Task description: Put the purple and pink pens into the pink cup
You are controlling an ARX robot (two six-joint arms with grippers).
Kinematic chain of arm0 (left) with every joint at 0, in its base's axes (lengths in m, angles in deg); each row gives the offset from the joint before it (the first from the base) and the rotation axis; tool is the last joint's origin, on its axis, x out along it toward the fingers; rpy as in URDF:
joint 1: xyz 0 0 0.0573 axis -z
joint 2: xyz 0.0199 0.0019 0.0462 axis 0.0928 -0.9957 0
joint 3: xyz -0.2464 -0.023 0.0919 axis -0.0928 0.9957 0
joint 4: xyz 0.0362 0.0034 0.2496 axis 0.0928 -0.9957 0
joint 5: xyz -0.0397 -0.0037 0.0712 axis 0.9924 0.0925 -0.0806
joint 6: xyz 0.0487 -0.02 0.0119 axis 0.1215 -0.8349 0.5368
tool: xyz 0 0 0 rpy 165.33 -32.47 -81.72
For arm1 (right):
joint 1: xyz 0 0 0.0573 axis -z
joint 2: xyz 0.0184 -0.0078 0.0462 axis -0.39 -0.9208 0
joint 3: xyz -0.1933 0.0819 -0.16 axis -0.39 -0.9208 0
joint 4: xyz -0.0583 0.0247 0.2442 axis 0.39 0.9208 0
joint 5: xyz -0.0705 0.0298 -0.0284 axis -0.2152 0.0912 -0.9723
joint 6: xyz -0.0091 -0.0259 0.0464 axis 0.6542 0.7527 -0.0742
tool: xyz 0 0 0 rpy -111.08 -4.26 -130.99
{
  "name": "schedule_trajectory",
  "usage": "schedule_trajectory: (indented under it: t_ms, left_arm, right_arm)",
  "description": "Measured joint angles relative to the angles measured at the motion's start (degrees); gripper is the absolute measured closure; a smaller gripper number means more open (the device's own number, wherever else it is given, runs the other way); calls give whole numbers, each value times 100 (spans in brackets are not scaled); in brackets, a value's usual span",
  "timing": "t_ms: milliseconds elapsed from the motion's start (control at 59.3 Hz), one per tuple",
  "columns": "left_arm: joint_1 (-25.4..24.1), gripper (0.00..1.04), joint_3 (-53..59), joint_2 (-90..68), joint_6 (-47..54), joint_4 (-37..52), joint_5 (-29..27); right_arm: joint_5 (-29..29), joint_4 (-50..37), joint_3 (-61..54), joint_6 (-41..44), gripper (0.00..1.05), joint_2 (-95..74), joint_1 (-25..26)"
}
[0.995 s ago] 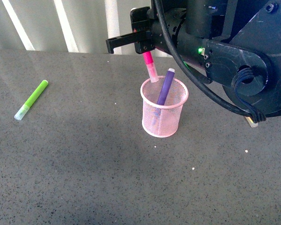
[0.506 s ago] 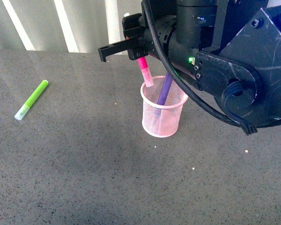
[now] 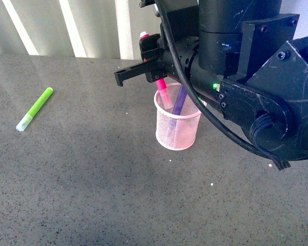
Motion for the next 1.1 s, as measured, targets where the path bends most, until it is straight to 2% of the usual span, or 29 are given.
schedule_trajectory:
  t_ms: [186,708,911,1012,1096]
  left_arm:
    - [0,7,0,0,0,0,2]
    - [0,7,0,0,0,0,0]
    - [0,7,0,0,0,0,0]
    - [0,7,0,0,0,0,2]
    - [0,7,0,0,0,0,0]
  right_arm:
    - [-33,0,2,48,92,-85,35]
    - [-247,94,-103,-162,5,192,151]
    - [-551,509,-369,-179,7,929,201]
    - [-953,1150,-483,-343,7,1497,330]
    - [-966,1683,-636,-623,7,2063,498]
